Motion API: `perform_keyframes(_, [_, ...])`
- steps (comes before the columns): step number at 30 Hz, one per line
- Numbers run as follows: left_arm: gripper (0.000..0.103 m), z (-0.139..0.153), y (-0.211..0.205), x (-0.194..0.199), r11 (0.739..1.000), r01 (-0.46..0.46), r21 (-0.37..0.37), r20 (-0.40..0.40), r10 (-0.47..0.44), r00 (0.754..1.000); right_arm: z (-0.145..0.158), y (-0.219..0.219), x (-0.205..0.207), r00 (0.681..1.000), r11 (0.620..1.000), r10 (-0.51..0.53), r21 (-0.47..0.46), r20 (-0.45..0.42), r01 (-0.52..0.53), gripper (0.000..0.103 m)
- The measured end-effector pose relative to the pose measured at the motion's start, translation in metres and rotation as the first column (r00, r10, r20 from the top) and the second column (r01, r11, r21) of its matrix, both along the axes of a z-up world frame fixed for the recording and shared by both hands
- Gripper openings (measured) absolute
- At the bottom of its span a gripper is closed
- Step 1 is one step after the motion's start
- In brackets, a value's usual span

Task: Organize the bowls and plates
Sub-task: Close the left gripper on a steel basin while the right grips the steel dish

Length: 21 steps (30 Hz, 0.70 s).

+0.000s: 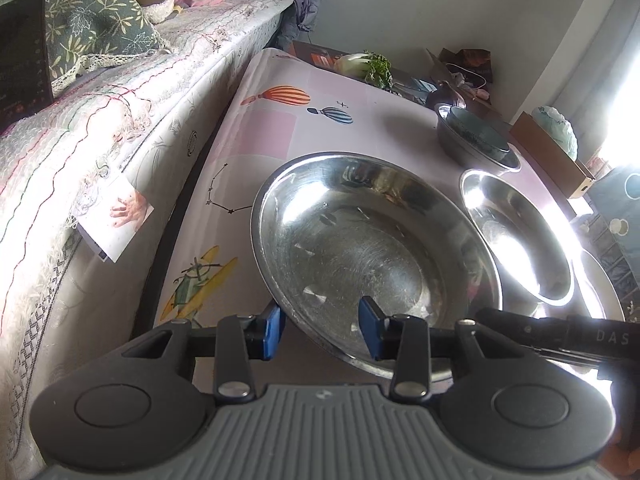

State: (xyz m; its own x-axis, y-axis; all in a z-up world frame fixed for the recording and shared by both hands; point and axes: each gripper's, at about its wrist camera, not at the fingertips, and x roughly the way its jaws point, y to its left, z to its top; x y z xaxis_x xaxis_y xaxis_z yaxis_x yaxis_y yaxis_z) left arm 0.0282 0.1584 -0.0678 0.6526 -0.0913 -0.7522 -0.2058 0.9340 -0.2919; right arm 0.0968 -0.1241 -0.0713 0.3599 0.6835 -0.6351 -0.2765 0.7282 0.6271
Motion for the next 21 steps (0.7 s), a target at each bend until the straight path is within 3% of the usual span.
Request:
perform_keyframes(9, [0.041,0.002,-0.010,-0.025,1.000,0.019,0.003,-0.005,-0.019,1.000,-0.001,-0.015,-0.018,1.000,1.000,0.020,0.005,-0.019,-0.020,0.016])
perform_keyframes(13, [0.050,0.003,-0.006,-0.026,1.000,-0.002,0.012,0.001,0.002,1.000,0.005,-0.018,-0.019,1.000,1.000,0.006,-0.019,0.016,-0.006,0.018])
perform_keyframes(16, [0.056,0.004,0.000,-0.022,1.000,-0.023,0.015,0.004,0.022,1.000,0.009,-0.022,-0.016,0.999,0.999,-0.021,-0.033,0.044,0.022,0.031])
perform_keyframes(21, [0.061,0.003,0.006,-0.009,0.999,-0.033,0.022,0.013,0.033,0.999,0.010,-0.027,-0.002,0.996,0.997,-0.068,-0.032,0.056,0.070,0.034])
